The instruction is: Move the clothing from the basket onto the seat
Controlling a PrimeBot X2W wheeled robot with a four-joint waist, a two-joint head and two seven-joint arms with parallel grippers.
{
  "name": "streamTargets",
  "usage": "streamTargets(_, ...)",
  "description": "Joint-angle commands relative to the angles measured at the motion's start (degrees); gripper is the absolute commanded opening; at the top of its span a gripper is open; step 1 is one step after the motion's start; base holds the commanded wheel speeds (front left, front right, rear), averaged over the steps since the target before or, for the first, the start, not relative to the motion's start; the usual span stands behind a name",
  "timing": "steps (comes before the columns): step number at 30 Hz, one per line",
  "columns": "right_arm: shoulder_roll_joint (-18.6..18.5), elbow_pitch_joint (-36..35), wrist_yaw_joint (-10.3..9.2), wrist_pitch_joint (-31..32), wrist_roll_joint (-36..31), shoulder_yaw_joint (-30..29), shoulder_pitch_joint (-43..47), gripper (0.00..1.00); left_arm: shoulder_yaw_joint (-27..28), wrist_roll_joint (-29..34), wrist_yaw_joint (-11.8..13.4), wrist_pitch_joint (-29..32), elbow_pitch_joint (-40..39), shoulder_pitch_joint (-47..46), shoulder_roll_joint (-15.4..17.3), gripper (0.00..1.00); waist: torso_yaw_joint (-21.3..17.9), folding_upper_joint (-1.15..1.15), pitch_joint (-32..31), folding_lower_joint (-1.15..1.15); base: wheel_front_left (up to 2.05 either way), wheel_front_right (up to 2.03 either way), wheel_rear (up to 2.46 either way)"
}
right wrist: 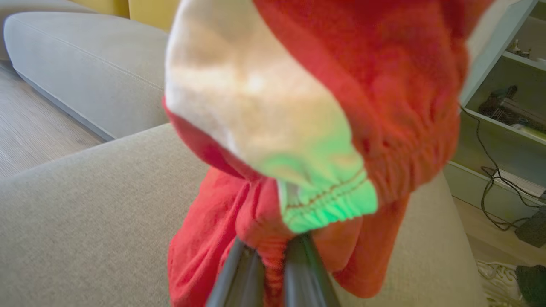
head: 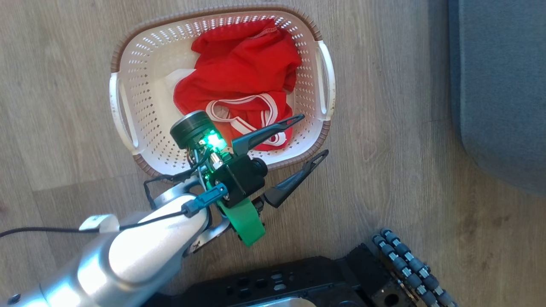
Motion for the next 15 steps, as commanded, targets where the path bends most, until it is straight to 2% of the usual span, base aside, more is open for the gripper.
streamTargets(1, -1.32, -1.62, 0.13, -0.36, -0.43, 0.12, -0.19, 0.00, 1.63, 0.38, -0.37, -0.27, -2.06, 0.93, 0.96, 1.00, 0.01, 0.00, 0.04, -0.01, 0.00, 0.00, 0.00)
streamTargets(2, -1.27, -0.47, 0.13, -0.64, -0.52, -0.49, -0.15, 0.00, 1.72, 0.37, -0.37, -0.27, -1.99, 0.89, 0.95, 1.00, 0.01, 0.00, 0.07, -0.01, 0.00, 0.00, 0.00)
streamTargets(3, -1.22, 0.81, 0.13, -1.04, -0.40, -0.90, -0.20, 0.20, 1.80, 0.35, -0.37, -0.27, -1.92, 0.83, 0.90, 1.00, 0.01, 0.00, 0.06, -0.01, 0.00, 0.00, 0.00)
streamTargets(4, -1.28, 1.97, 0.13, -1.82, -0.30, -1.09, -0.21, 0.66, 1.85, 0.30, -0.37, -0.27, -1.85, 0.79, 0.80, 1.00, 0.03, 0.00, -0.02, -0.01, 0.00, 0.00, 0.00)
streamTargets(5, -1.49, 3.09, 0.13, -2.76, -0.71, -0.84, 0.08, 1.00, 1.87, 0.26, -0.37, -0.27, -1.76, 0.74, 0.70, 1.00, 0.01, 0.00, -0.14, -0.01, 0.00, 0.00, 0.00)
streamTargets(15, -5.23, 15.56, 0.13, -8.43, -0.18, 4.78, 3.86, 1.00, 3.36, -0.40, -0.37, -0.27, -0.88, 0.79, -1.15, 1.00, -0.05, 0.00, -4.53, -0.01, 0.00, 0.00, 0.00)
